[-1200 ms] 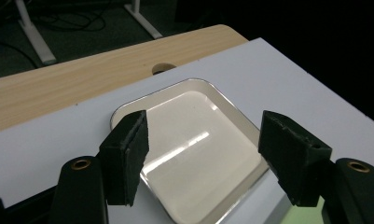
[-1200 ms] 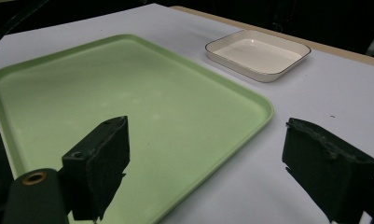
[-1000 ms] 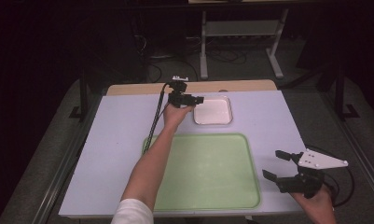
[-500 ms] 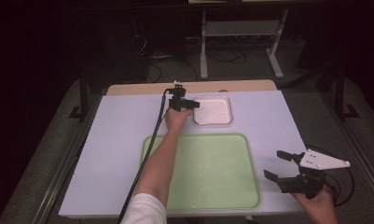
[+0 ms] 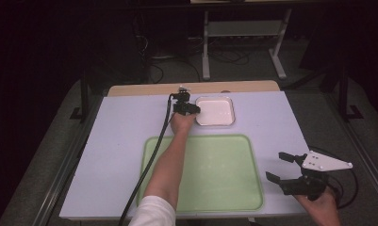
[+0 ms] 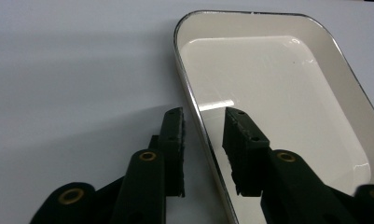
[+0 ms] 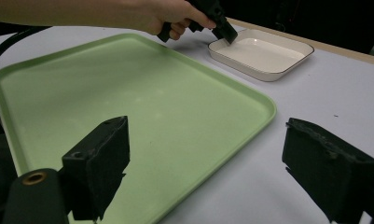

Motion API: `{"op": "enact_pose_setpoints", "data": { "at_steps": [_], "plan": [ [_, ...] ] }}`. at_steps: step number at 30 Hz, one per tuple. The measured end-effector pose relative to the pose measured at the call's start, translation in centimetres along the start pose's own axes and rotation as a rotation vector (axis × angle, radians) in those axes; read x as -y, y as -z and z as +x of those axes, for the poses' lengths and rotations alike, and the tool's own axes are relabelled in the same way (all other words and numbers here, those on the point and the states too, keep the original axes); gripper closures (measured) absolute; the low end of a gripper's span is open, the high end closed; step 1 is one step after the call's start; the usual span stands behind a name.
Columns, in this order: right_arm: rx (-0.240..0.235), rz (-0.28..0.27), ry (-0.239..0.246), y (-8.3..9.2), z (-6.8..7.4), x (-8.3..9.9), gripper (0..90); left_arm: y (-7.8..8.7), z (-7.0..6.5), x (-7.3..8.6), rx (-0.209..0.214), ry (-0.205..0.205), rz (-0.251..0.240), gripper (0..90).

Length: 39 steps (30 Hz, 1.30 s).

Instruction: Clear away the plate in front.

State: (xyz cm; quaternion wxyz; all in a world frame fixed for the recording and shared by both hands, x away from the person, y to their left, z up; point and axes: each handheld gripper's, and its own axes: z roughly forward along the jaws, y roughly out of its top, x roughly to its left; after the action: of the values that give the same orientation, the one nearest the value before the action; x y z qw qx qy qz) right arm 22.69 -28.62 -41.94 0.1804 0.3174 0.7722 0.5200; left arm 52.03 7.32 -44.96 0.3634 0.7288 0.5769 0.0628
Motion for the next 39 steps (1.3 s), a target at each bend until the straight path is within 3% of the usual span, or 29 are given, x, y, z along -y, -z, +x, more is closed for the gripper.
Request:
{"op": "enact_pose_setpoints", "data": {
  "at_steps": [1,9,13,16,22,27,39],
  "plan": [
    [-0.001,0.001,-0.001,0.0,0.0,0.0,14.4,0.0,-0.2,0.1,-0.020,-0.001,-0.004,71.9],
    [-0.001,-0.002,0.001,0.1,0.0,0.0,14.5,-0.1,-0.7,0.2,-0.056,0.018,-0.008,79.9],
    [-0.002,-0.004,0.004,0.0,0.1,-0.1,14.5,-0.1,-0.8,0.3,-0.064,0.062,-0.010,82.4],
    [-0.002,-0.005,0.003,0.1,0.1,-0.1,14.5,-0.2,-1.0,0.4,-0.047,0.117,-0.021,86.8],
    [0.000,-0.009,0.002,0.2,0.0,0.0,14.5,-0.2,-1.0,0.5,-0.040,0.169,-0.038,88.6],
    [0.002,-0.011,0.003,0.3,0.0,0.0,14.5,0.6,-0.6,0.4,-0.035,0.218,-0.087,88.7],
    [0.004,-0.015,0.001,0.1,0.1,-0.1,14.5,3.5,-0.5,-0.5,-0.011,0.229,-0.159,88.7]
  ]
}}
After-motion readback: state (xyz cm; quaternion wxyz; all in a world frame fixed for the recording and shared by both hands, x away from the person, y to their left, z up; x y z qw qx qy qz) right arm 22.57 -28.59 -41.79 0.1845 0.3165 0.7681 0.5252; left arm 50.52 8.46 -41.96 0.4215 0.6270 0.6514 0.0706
